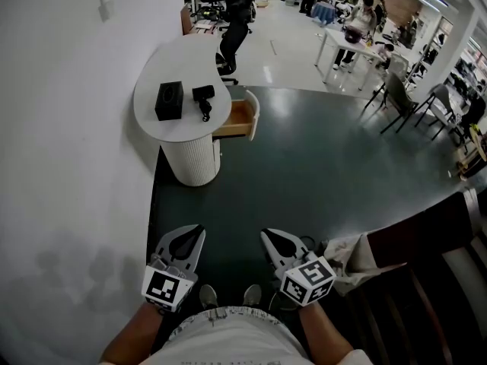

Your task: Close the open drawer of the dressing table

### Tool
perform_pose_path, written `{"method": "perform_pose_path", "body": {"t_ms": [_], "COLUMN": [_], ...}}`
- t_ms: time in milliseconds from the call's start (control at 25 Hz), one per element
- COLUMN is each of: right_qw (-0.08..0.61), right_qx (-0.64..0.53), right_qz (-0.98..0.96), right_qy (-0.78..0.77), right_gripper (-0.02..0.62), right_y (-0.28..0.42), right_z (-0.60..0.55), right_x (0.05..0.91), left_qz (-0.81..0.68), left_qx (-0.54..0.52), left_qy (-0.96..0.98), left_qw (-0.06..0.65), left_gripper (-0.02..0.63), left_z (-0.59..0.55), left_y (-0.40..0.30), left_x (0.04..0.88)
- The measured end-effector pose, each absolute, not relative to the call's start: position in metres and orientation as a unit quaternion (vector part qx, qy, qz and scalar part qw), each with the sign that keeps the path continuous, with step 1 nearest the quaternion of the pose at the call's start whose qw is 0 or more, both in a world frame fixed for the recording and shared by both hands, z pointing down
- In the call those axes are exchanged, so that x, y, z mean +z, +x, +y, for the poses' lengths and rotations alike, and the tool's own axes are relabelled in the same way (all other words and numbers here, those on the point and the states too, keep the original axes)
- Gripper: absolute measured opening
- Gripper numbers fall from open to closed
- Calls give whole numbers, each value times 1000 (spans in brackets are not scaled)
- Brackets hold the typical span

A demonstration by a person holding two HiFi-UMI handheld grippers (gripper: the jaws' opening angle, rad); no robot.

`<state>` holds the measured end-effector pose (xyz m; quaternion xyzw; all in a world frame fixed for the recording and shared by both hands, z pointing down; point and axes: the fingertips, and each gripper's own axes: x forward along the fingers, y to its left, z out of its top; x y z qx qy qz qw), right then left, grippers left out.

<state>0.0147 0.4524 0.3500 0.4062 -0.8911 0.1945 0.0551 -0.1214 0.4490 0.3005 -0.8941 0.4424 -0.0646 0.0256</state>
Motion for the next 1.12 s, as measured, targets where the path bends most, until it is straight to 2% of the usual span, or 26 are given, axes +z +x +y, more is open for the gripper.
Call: {"method": "perform_pose_path", "body": {"t_ms": [600,1120], "right_qw": [55,50], "right_qx": [195,202], "right_qz": [-891,-898], "right_qy": [405,389], "right_gripper": [21,102], "right_y": [14,16], "right_z": [453,459], "right_x": [351,349], "left_qz": [437,433], "left_qx": [-67,-72], "left_qy": [-897,-898], "left_qw": [20,19], "left_gripper": [31,31], "left_z": [451,455], "left_y": [-119,-109], "left_x": [306,305]}}
